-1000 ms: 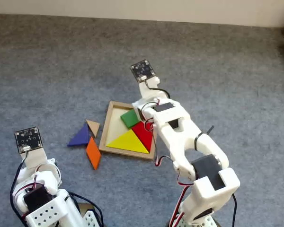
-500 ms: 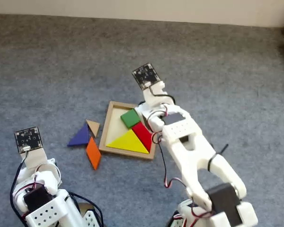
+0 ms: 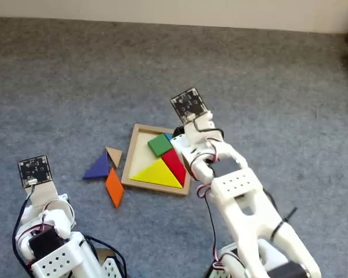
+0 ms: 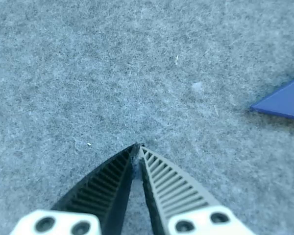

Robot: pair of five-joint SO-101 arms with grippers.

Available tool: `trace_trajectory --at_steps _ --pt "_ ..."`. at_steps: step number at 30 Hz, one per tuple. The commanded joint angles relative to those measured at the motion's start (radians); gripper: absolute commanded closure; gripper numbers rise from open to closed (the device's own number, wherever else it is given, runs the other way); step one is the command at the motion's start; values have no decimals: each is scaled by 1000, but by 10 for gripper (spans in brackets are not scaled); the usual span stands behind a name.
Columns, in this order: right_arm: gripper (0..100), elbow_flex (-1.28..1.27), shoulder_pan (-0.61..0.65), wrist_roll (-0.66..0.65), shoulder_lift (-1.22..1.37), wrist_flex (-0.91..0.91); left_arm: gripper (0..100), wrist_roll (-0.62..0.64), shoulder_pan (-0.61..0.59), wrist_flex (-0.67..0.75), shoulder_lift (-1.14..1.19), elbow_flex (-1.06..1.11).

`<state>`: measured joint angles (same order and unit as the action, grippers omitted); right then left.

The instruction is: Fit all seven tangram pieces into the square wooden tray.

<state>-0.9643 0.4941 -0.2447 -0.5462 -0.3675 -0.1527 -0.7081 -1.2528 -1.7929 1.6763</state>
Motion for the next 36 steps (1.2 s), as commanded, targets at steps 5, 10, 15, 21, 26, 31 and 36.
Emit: trace_trajectory --at_steps 5,10,15,21,26,31,36 --pt "994 -58 1 -9 -208 7 993 9 -15 -3 -39 19" --pt "994 -119 1 -12 -338 7 993 9 -48 -3 -39 19" --pt "994 -171 1 -14 -446 7 993 9 -65 -3 -39 19" --pt "994 -245 1 -14 -588 7 993 9 -74 -3 -41 19" --pt "994 -305 1 -12 -719 7 993 9 -74 -3 -41 19" --pt "994 -352 1 -11 -837 7 993 9 -74 -3 -41 19" --pt "994 -403 1 -12 -957 7 993 9 -74 -3 -41 19"
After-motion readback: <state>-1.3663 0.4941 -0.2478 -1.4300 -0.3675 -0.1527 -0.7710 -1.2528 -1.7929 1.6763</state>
